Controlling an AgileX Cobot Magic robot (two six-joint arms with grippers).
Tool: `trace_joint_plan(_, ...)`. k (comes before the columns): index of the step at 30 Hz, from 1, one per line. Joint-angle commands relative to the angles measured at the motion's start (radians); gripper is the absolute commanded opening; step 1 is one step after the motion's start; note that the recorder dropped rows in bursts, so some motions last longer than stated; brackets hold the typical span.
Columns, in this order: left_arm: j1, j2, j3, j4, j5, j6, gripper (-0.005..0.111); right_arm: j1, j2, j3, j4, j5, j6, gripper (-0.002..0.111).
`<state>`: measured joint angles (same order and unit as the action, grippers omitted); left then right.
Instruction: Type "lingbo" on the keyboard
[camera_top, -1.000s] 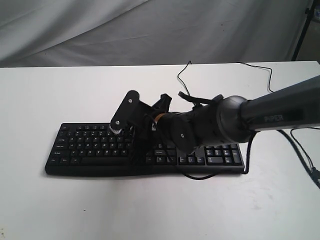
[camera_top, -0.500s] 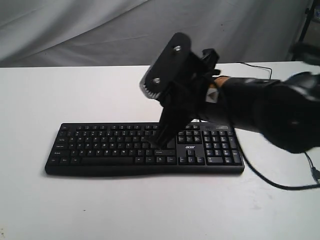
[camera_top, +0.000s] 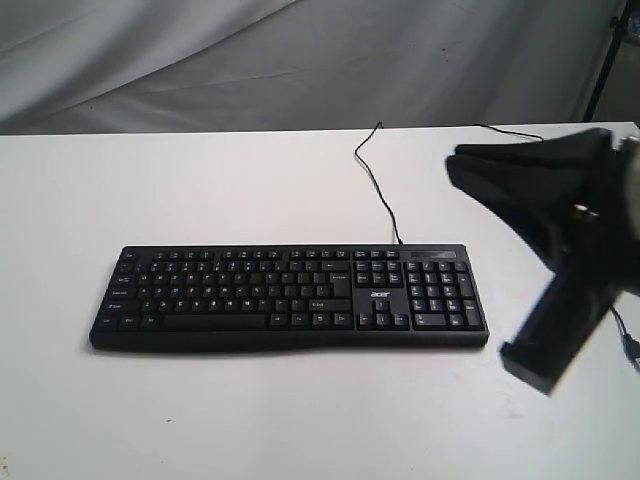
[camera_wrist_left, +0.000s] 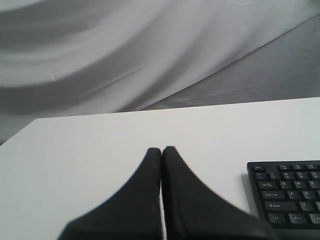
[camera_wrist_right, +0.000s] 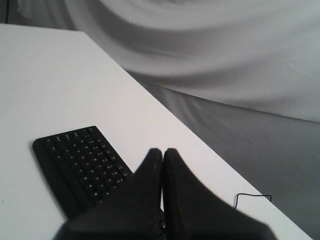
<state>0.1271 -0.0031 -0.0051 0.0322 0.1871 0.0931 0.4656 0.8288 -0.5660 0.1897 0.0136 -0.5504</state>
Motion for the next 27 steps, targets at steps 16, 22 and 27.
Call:
trace_joint_plan(16,-0.004,0.003,0.005,-0.001,-0.004,-0.003,0.001,0.003,-0.195,0.129,0.012,0.007,0.020,0.000)
trace_joint_plan(22,-0.004,0.003,0.005,-0.001,-0.004,-0.003,0.001,-0.037,-0.250,0.129,0.012,0.069,0.020,0.000)
trace_joint_plan(27,-0.004,0.003,0.005,-0.001,-0.004,-0.003,0.001,-0.162,-0.383,0.129,0.036,0.224,0.029,0.000)
